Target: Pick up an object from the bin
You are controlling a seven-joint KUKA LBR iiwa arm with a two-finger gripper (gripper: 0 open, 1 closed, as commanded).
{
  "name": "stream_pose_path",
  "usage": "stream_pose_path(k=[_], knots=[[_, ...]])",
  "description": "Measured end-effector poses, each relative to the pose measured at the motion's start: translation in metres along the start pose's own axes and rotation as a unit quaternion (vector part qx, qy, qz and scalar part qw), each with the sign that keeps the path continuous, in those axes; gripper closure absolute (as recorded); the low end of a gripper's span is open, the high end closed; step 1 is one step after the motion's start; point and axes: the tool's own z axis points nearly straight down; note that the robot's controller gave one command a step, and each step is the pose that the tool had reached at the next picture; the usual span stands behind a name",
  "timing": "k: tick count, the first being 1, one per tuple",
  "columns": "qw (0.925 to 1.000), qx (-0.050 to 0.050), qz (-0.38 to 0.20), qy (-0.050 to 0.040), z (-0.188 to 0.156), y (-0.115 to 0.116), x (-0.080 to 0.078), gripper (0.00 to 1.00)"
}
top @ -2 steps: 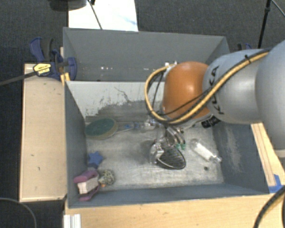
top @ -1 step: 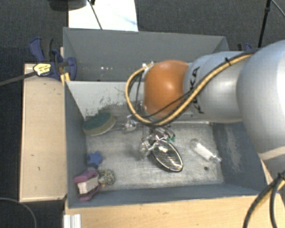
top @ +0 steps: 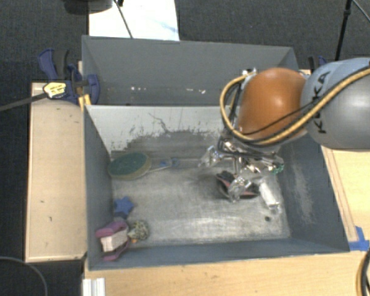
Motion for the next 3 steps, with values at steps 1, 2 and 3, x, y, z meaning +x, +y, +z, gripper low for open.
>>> stream_pose_path(k=[1,2,3], knots=[[0.9869,0.000,-0.161,-0.0033,0.043,-0.060,0.028,0.00],[0.9873,0.000,-0.159,-0.0036,0.042,-0.059,0.026,1.00],[0.9581,0.000,-0.286,-0.0016,-0.153,-0.045,0.043,1.00]])
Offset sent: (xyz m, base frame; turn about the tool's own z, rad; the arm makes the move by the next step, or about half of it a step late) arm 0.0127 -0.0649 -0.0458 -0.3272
